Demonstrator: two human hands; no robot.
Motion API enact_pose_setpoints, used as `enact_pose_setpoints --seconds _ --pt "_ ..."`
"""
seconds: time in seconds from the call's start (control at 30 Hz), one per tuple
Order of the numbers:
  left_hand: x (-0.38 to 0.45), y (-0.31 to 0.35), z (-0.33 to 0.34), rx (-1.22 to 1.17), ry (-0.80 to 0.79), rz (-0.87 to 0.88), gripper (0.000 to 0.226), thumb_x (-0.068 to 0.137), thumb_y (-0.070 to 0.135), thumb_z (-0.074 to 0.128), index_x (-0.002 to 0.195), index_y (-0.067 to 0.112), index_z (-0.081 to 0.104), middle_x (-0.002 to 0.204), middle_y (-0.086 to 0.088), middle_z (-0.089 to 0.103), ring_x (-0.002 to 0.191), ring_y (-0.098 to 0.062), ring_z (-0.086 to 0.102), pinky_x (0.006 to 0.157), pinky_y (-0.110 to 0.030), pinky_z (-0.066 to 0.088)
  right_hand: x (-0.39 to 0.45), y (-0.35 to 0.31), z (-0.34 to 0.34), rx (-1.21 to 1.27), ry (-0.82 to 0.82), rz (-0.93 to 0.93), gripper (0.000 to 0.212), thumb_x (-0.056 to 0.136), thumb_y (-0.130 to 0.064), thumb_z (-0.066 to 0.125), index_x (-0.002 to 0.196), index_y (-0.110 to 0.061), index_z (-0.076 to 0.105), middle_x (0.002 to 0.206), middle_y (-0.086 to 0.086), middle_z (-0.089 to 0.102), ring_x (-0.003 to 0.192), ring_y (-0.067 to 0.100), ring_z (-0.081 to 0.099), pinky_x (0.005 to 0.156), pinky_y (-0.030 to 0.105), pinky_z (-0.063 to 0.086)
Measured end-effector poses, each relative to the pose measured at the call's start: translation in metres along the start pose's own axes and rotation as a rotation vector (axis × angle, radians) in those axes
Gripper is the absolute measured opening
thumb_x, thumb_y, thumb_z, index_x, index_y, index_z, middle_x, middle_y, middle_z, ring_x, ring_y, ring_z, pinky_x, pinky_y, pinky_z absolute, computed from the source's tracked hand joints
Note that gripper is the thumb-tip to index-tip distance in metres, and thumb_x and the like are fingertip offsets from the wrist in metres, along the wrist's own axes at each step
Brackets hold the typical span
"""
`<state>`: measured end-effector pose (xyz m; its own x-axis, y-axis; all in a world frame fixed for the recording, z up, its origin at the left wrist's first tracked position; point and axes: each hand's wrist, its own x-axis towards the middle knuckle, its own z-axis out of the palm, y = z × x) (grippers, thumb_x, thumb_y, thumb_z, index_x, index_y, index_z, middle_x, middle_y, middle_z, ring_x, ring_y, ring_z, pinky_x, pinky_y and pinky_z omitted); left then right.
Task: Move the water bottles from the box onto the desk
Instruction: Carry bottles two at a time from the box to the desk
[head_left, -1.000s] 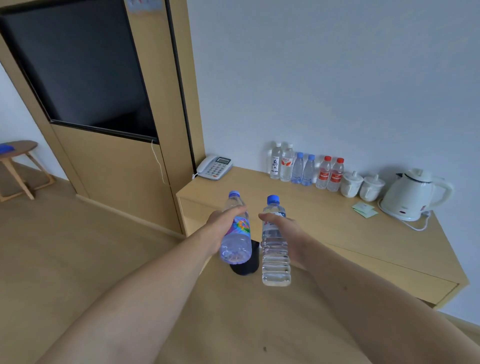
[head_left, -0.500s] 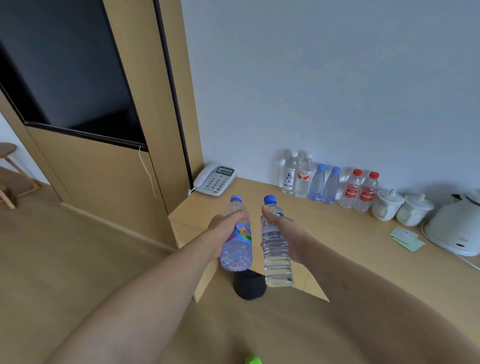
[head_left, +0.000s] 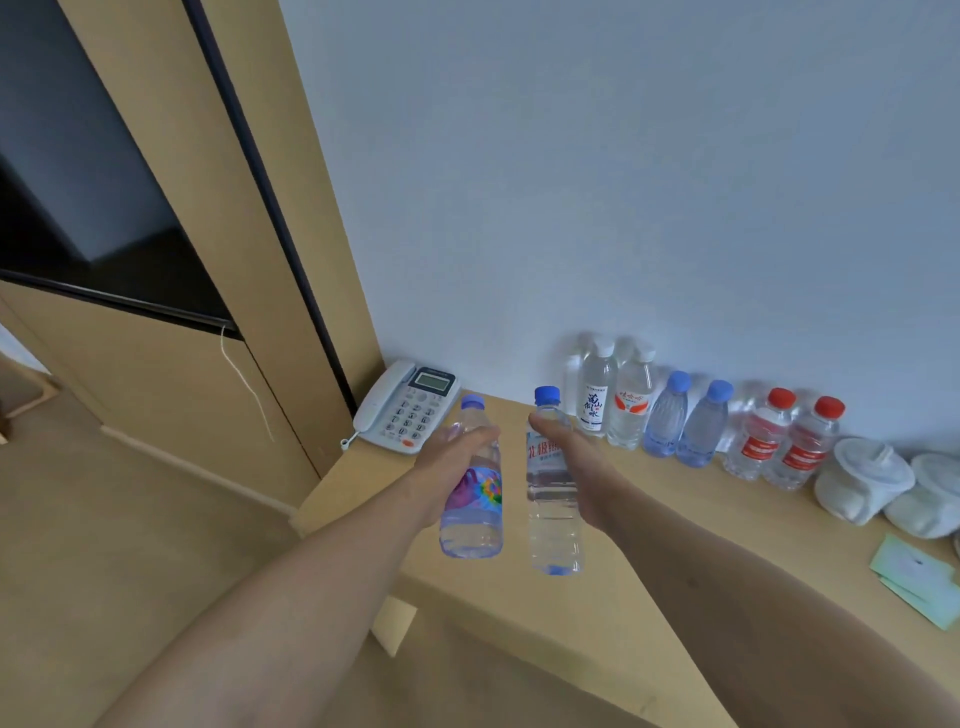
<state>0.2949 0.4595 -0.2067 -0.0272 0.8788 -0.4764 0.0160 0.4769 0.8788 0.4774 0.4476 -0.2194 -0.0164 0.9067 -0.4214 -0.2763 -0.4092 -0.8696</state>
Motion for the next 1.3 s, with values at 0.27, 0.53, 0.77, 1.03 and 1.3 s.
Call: enact_pose_setpoints --seconds 0.27,0.53,0.77,1.03,1.3 --pt "0.085 0.017 0.010 0.140 -0.036 0.029 0.050 0.073 0.034 0.089 0.114 0.029 0.060 0.104 -0.001 0.075 0.087 -0.017 0.076 0.058 -0.027 0.059 0.067 -0.013 -0.017 -0.097 0.105 -0.071 0.057 0.075 -0.044 0.087 0.116 -0.015 0.062 0.099 0.010 0.077 0.088 0.026 0.077 0.077 0.047 0.061" --pt "0.166 0.034 0.020 0.225 -0.259 0.055 0.046 0.072 0.011 0.094 0.101 0.020 0.060 0.094 0.005 0.071 0.085 -0.016 0.071 0.081 -0.034 0.057 0.120 -0.034 -0.009 -0.414 0.271 -0.162 0.040 0.076 -0.032 0.085 0.105 -0.017 0.063 0.100 0.010 0.072 0.091 0.026 0.072 0.084 0.044 0.059" --pt "0.223 0.056 0.030 0.595 -0.187 0.222 0.041 0.069 0.031 0.090 0.096 0.016 0.064 0.082 0.011 0.069 0.076 -0.009 0.062 0.061 -0.018 0.042 0.150 -0.051 0.003 -0.569 0.404 -0.174 0.037 0.080 -0.020 0.082 0.114 -0.014 0.066 0.104 0.007 0.071 0.098 0.024 0.067 0.084 0.037 0.055" --pt "0.265 0.070 0.045 0.638 -0.201 0.236 0.042 0.069 0.037 0.090 0.094 0.027 0.058 0.090 0.010 0.064 0.074 0.000 0.056 0.053 -0.018 0.037 0.178 -0.068 0.016 -0.867 0.576 -0.235 0.044 0.081 -0.017 0.081 0.120 -0.014 0.062 0.107 0.005 0.066 0.097 0.024 0.058 0.083 0.031 0.046" --pt "0.280 0.083 0.053 0.642 -0.238 0.231 0.035 0.070 0.033 0.088 0.084 0.028 0.055 0.087 0.011 0.059 0.072 0.000 0.053 0.053 -0.019 0.039 0.194 -0.089 0.023 -1.155 0.656 -0.205 0.046 0.073 -0.020 0.089 0.113 -0.016 0.068 0.111 0.006 0.062 0.096 0.024 0.057 0.079 0.031 0.044"
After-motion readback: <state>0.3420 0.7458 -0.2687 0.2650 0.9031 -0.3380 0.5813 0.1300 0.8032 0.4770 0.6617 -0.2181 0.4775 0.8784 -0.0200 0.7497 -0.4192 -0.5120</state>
